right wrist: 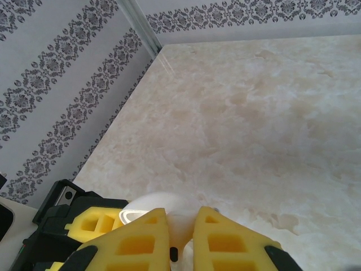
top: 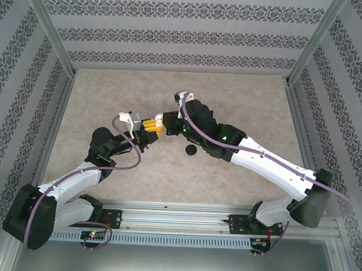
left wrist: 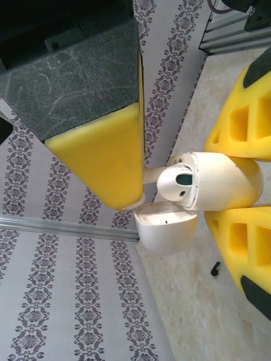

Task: Insert wireless bluetooth earbuds into charging case

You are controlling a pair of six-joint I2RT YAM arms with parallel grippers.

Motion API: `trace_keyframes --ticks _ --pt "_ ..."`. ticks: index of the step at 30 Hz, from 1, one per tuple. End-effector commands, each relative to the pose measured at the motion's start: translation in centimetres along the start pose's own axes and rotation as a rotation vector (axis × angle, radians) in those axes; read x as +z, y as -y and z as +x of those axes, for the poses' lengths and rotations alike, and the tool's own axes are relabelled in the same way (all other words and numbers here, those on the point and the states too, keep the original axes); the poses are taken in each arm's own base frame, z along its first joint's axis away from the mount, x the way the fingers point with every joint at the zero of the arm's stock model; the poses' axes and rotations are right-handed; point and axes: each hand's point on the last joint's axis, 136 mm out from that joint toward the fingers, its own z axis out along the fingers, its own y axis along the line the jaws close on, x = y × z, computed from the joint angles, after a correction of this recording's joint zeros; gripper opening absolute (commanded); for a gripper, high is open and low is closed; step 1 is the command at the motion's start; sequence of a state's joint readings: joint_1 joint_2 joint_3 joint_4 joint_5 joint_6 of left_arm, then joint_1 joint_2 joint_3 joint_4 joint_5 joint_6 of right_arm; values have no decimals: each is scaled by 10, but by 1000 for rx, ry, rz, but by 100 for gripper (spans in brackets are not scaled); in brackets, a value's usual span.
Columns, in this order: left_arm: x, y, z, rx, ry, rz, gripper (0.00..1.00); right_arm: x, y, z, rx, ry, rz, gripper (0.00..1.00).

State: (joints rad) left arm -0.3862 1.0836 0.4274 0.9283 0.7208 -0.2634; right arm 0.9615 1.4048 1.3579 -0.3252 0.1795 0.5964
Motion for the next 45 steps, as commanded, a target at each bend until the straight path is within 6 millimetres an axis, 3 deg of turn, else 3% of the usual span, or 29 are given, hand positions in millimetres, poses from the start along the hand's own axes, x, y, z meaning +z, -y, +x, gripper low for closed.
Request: trace_keyframes --ticks 1,14,29,39,45 --pt "2 9 -29 53 79 26 0 8 1 26 -26 -100 -9 12" --pt "2 9 -29 56 79 24 0 14 -1 38 -33 -166 -13 14" --pt "3 9 -28 47 70 25 0 9 -3 31 -1 -181 4 32" --pt "3 10 -26 30 55 28 0 -9 -13 8 16 -154 -26 41" --pt "1 14 -25 20 45 44 0 -26 4 -12 96 -132 -81 44"
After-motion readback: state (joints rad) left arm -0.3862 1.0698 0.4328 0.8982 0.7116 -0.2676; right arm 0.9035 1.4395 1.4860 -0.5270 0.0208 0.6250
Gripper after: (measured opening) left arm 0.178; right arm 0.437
